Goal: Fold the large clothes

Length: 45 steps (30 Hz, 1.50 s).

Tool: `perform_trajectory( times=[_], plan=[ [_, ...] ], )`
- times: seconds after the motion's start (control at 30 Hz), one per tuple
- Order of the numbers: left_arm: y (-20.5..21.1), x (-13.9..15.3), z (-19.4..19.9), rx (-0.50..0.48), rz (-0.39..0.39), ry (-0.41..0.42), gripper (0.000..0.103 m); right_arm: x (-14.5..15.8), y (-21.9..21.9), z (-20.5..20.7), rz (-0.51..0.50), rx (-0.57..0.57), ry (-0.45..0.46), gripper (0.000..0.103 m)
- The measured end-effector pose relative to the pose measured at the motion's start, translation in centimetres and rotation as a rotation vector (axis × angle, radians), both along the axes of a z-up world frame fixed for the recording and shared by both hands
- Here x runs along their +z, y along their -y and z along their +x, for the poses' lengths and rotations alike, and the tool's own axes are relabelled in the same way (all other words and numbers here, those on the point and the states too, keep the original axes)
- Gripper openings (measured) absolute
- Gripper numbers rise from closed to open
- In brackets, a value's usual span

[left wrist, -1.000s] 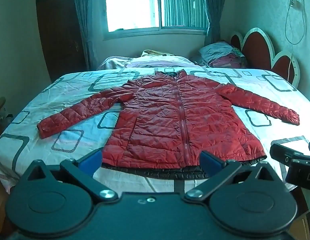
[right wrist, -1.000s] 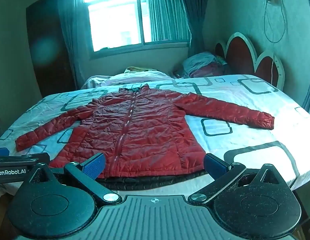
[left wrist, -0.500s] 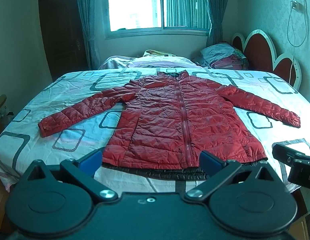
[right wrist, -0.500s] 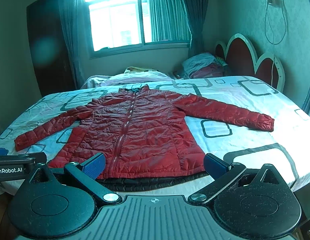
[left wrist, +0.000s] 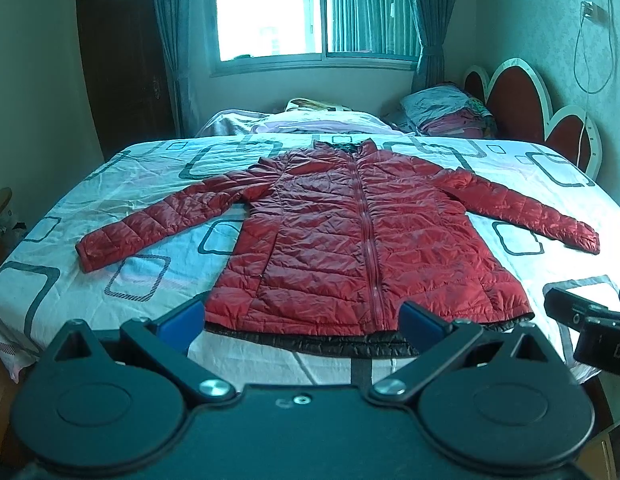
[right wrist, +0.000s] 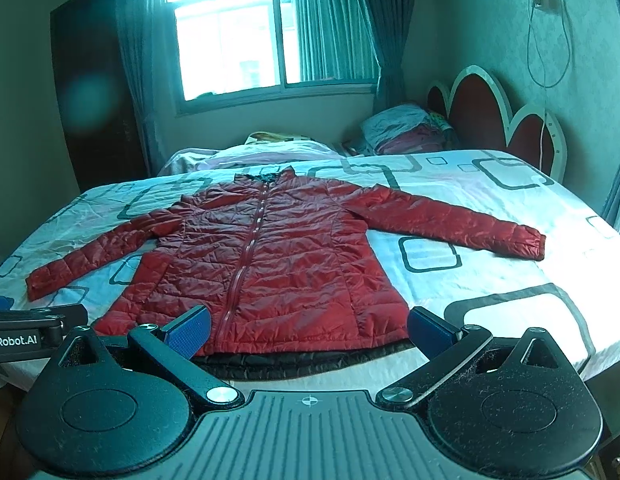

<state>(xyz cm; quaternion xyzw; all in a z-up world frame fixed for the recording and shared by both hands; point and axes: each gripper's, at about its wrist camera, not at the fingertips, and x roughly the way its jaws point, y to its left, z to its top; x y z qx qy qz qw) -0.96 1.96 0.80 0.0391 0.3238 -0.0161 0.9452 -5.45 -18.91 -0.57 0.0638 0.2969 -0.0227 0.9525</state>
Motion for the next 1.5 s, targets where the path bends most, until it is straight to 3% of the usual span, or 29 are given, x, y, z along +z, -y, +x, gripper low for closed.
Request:
perform_trajectory(
  times=[1.5],
  plan=[
    [0.2, -0.4, 1.2, 0.022, 0.002, -0.015, 0.103, -0.8, 1.2, 1.1, 0.003, -0.018, -0.013, 0.103]
  ],
)
